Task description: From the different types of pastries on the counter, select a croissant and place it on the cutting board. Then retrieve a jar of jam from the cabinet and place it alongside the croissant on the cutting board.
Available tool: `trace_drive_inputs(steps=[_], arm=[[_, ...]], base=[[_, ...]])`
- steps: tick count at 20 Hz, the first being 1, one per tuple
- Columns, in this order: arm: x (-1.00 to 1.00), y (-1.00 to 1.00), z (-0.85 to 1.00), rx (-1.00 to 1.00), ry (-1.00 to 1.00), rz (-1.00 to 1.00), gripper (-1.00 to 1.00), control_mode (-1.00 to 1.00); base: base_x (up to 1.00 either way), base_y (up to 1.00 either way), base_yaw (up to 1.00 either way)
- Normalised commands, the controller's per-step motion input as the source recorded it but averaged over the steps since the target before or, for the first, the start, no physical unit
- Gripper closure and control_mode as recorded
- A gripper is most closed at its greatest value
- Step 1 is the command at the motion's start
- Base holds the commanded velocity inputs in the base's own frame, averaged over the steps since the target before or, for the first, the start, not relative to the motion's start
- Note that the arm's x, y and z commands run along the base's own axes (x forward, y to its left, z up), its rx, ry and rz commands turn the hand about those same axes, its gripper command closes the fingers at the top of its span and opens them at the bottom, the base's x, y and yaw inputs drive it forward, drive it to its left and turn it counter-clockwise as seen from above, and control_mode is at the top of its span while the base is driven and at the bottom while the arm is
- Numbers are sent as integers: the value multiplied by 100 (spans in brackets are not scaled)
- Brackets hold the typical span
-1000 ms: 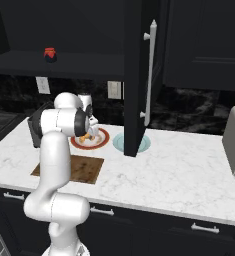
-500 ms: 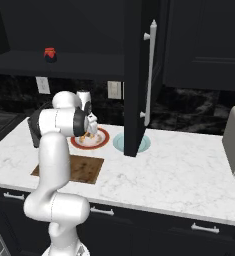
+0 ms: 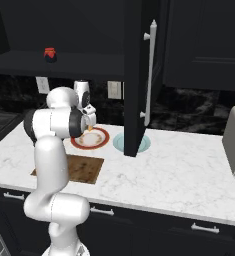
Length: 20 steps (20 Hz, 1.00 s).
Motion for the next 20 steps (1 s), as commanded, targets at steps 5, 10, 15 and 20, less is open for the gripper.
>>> trace_drive_inputs(steps=[5, 10, 15, 20], arm=[[-60, -3, 10, 0, 0, 0, 100, -100], [-100, -24, 15, 0, 0, 0, 100, -100], [-38, -11, 2, 0, -1, 0, 100, -100], [-51, 0, -2, 0, 0, 0, 100, -100]], base=[[0, 0, 0], [0, 0, 0], [0, 0, 0], [0, 0, 0]])
